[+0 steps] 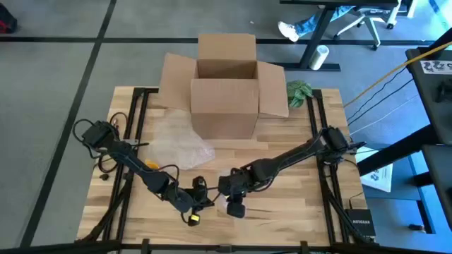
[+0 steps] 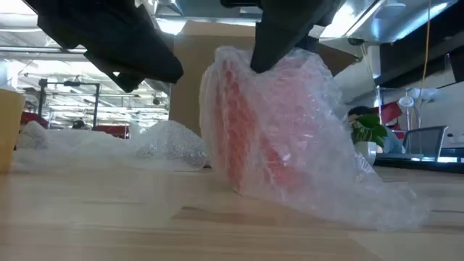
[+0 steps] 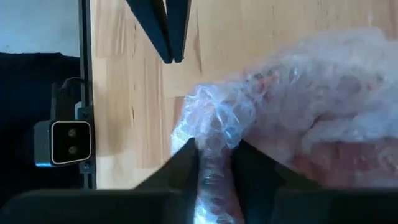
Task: Wrap mug
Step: Put the wrapped red mug into the box
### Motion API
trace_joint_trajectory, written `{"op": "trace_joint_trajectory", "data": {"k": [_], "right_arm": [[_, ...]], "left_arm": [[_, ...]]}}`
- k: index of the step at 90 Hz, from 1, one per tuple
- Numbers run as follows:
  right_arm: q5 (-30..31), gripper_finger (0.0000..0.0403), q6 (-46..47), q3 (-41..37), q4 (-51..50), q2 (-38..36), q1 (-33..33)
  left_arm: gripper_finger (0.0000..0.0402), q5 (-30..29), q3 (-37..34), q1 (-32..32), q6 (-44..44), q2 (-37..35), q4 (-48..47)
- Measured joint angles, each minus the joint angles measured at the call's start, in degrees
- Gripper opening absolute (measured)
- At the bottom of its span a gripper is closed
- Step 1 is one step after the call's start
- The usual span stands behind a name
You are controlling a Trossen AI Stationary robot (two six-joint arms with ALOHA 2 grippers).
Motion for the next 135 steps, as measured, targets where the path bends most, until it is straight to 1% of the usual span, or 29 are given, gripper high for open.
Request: {"op": "trace_joint_trajectory", "data": {"k": [4, 12, 31, 43, 52, 58, 73, 81, 98, 106, 109, 113, 120, 127, 135], "right_arm": [[0.2, 0.0015, -0.8, 0.0, -0.2, 0.0, 0.0], [1.3, 0.0015, -0.9, 0.3, -1.3, -0.1, 0.0], [5.6, 0.0005, -2.6, 6.3, -12.4, 0.3, 0.0], [7.4, 0.0001, -4.0, 12.3, -21.0, 0.7, -0.1], [10.4, 0.0000, -4.7, 16.8, -27.0, 0.6, -0.1], [11.4, 0.0000, -4.8, 19.5, -30.9, 0.6, -0.1], [14.2, 0.0000, -5.3, 26.1, -36.4, 0.5, -0.1], [16.3, 0.0000, -5.4, 30.4, -40.3, 0.4, -0.1], [18.6, 0.0000, -5.6, 42.4, -46.7, 0.2, -1.3], [19.0, 0.0000, -6.3, 48.2, -48.8, 0.2, -2.4], [19.4, 0.0000, -6.6, 48.4, -48.5, -0.5, -3.0], [19.5, 0.0000, -6.9, 46.8, -47.0, -2.6, -3.9], [19.1, 0.0000, -6.9, 46.5, -47.1, -4.8, -5.7], [20.1, 0.0000, -7.1, 46.5, -47.1, -7.0, -7.1], [20.6, 0.0000, -8.6, 47.0, -45.4, -9.2, -8.6]], "left_arm": [[0.0000, 0.0, 0.0, 0.0, 0.0, 0.0, 0.0], [0.0000, 0.0, 0.0, 0.0, 0.0, 0.0, 0.0], [0.0000, 0.0, 0.0, 0.0, 0.0, 0.0, -0.1], [0.0000, 0.0, 0.0, 0.0, 0.0, 0.0, 0.0], [0.0000, -0.2, 0.0, 0.0, 0.4, 0.0, 0.1], [0.0000, -0.7, 0.0, 0.0, 1.0, 0.0, 0.3], [0.0000, -1.0, 0.0, 0.6, 4.7, 0.0, 3.1], [0.0000, -1.0, 0.0, 1.7, 5.0, 0.0, 2.9], [0.0000, -0.9, 0.0, 4.8, 7.8, 0.0, 2.7], [0.0000, 0.4, 0.0, 6.5, 9.5, 0.0, 2.8], [0.0000, 0.8, 0.0, 7.1, 10.1, 0.0, 2.8], [0.0000, 1.3, 0.0, 8.0, 10.8, 0.0, 2.7], [0.0000, 2.4, 0.0, 9.4, 12.5, 0.0, 3.1], [0.0000, 3.7, 0.0, 11.0, 13.9, 0.0, 3.9], [0.0000, 5.4, -1.2, 12.8, 15.3, 0.0, 6.8]]}}
